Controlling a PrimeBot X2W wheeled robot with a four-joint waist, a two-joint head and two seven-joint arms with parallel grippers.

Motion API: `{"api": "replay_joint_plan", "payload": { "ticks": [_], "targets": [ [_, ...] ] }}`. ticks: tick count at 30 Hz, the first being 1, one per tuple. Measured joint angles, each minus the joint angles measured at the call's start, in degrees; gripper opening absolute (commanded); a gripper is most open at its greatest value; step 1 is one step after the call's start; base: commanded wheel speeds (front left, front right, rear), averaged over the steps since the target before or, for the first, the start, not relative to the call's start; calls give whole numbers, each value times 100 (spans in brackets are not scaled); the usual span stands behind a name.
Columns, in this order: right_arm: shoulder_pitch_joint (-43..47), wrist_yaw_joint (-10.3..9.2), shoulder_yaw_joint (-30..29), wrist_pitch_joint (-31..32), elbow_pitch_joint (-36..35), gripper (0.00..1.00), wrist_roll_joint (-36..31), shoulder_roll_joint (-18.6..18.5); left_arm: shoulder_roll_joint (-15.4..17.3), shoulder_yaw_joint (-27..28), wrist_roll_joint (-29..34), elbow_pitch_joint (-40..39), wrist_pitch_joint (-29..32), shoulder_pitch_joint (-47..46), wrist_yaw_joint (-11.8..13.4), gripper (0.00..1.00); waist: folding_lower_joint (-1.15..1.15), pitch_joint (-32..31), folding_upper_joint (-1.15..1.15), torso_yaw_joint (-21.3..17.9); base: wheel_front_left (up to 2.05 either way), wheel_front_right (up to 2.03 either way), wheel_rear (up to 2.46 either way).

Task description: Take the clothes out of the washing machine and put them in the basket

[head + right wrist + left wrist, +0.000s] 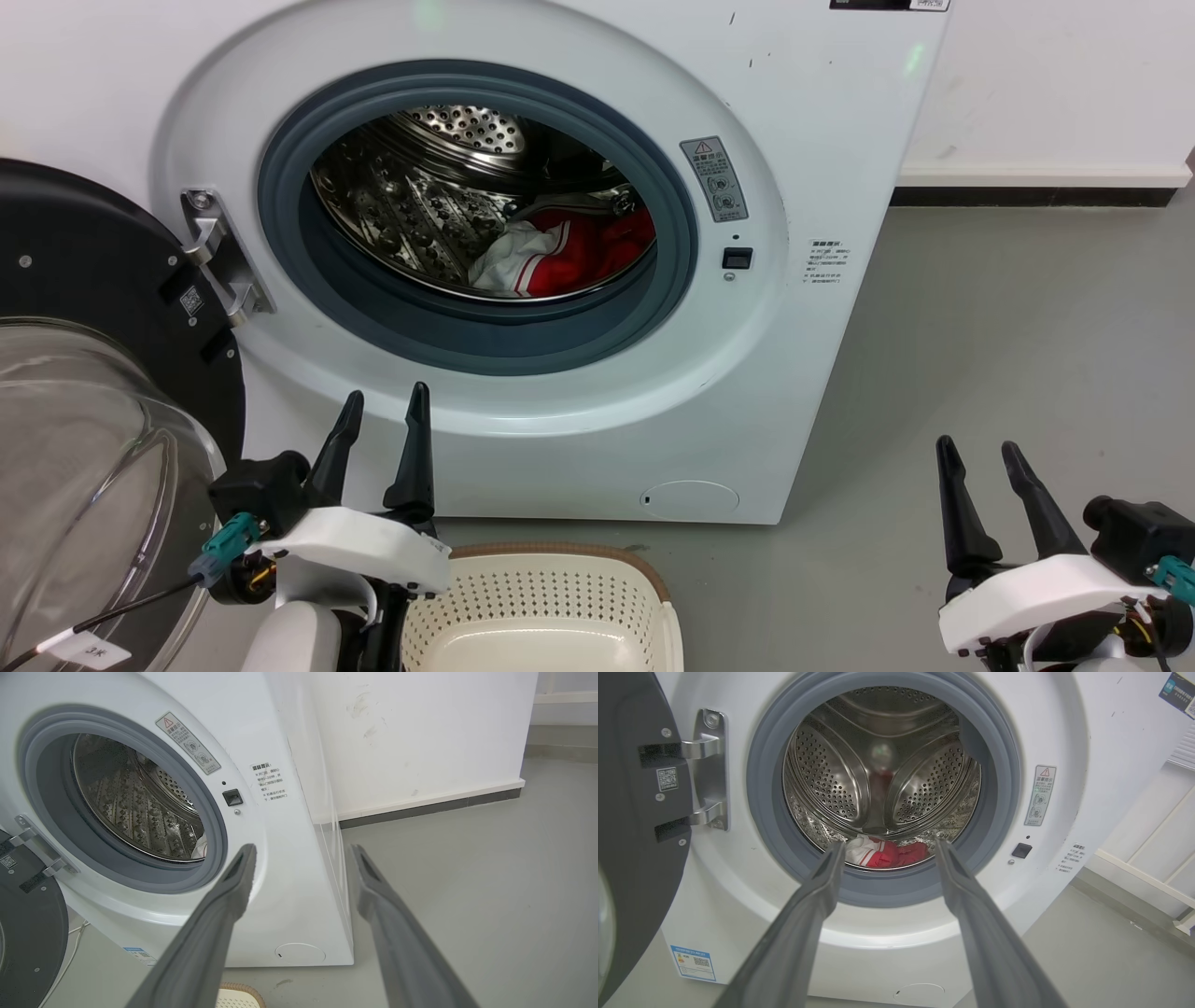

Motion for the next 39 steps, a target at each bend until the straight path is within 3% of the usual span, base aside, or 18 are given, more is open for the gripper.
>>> {"api": "replay_joint_plan", "payload": {
  "ticks": [39],
  "targets": [
    [9, 1, -31, -333, 96, 100, -1684, -1, 18, 41, 1737, 210, -442, -140, 105, 100, 0, 29, 0, 45, 0, 0, 0]
  ]
}}
